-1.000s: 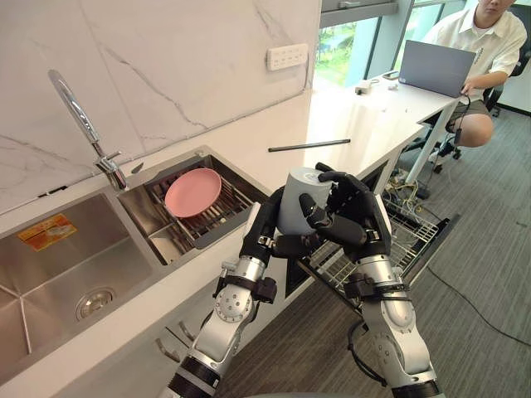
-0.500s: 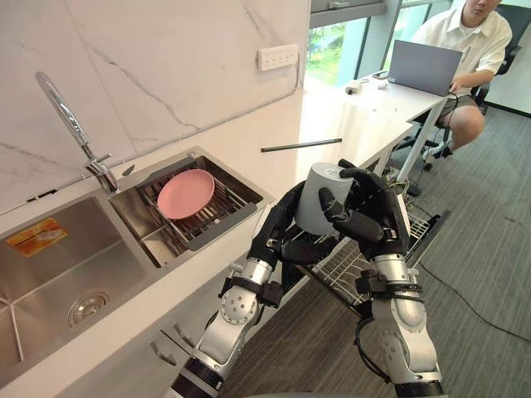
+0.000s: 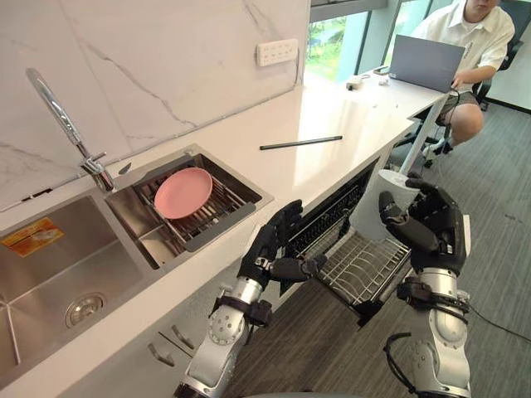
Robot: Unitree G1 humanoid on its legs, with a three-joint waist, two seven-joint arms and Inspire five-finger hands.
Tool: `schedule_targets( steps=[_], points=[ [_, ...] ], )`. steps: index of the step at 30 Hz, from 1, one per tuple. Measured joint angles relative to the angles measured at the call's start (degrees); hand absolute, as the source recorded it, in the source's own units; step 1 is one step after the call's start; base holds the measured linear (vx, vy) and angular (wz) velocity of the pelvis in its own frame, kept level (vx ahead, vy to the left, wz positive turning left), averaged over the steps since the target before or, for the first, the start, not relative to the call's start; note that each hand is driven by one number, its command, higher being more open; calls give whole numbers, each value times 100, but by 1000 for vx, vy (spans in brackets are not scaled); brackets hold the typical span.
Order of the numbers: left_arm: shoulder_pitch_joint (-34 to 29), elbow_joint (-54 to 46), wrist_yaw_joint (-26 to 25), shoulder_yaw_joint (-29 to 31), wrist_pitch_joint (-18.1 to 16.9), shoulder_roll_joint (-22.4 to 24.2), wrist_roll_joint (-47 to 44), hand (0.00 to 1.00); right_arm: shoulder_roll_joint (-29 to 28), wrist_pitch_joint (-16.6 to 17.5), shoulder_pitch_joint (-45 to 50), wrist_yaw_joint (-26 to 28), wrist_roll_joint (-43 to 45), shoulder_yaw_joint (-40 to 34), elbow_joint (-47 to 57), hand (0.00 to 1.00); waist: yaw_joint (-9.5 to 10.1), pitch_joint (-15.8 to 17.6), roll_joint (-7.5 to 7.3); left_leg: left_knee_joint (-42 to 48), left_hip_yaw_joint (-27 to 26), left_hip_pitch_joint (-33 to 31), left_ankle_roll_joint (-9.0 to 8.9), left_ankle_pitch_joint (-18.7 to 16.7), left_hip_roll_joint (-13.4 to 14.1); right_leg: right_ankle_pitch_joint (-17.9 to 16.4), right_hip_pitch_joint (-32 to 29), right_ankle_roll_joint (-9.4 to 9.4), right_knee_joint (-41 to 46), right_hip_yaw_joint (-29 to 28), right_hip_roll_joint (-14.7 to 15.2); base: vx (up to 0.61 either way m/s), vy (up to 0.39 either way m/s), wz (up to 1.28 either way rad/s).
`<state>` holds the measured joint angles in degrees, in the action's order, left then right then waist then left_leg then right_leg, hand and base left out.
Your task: Walk over to the sink, pick up the cup, carry it to the dishwasher, place the cup inside the dishwasher, then close the dishwasher door
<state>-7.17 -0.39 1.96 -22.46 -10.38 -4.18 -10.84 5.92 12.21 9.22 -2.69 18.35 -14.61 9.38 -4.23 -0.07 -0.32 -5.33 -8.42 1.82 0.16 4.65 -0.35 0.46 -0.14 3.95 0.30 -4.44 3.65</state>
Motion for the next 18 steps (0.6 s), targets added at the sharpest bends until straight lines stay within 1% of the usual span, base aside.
schedule_targets(
  steps=[2, 5, 9, 12, 14, 17, 18],
  points=[
    [-190, 19, 93, 57, 0, -17, -95, 90, 7, 0, 0, 1, -56, -32, -100, 30, 14, 7, -11, 0, 5, -4, -1, -1, 0, -3, 1, 2, -2, 6, 5, -5, 0, 2],
    [-455, 348, 241, 106, 4, -55, -124, 90, 35, -1, 3, -6, -187, -104, -390, 30, 18, 12, -18, -1, 37, -42, -6, -2, -8, -9, -7, 10, -18, 43, 37, -11, 11, 7],
    [-820, 1221, 372, 232, 110, -194, -112, 90, 182, -11, 46, 2, -341, -123, -770, 30, 16, 30, -27, 0, 66, -153, -7, -6, -6, -11, -94, 4, -26, 71, 45, 1, -2, 5],
    [-994, 1806, 377, 588, 210, -199, -59, 90, 321, -16, 48, 3, -473, -159, -1065, 30, 16, 114, -29, 1, 117, -197, -7, -4, -6, -16, -114, -11, -25, 132, 47, 11, -8, 10],
    [-1035, 2168, 340, 943, 252, -242, 113, 90, 360, -37, 40, -4, -614, -272, -1283, 30, 34, 216, -55, 2, 166, -258, -12, 2, -11, -16, -156, -49, -2, 198, 51, 12, -6, 15],
    [-1036, 2422, 286, 1434, 249, -385, 398, 90, 529, -56, -40, -95, -742, -315, -1523, 30, 32, 514, -31, 31, 292, -377, 4, 49, -38, -36, -236, -41, 40, 324, 79, 8, 0, 21],
    [-1026, 2472, 273, 1506, 240, -416, 431, 90, 564, -71, -66, -108, -767, -315, -1572, 30, 35, 552, -26, 32, 302, -422, 1, 54, -42, -37, -271, -40, 49, 342, 84, 13, 8, 15]
  ],
)
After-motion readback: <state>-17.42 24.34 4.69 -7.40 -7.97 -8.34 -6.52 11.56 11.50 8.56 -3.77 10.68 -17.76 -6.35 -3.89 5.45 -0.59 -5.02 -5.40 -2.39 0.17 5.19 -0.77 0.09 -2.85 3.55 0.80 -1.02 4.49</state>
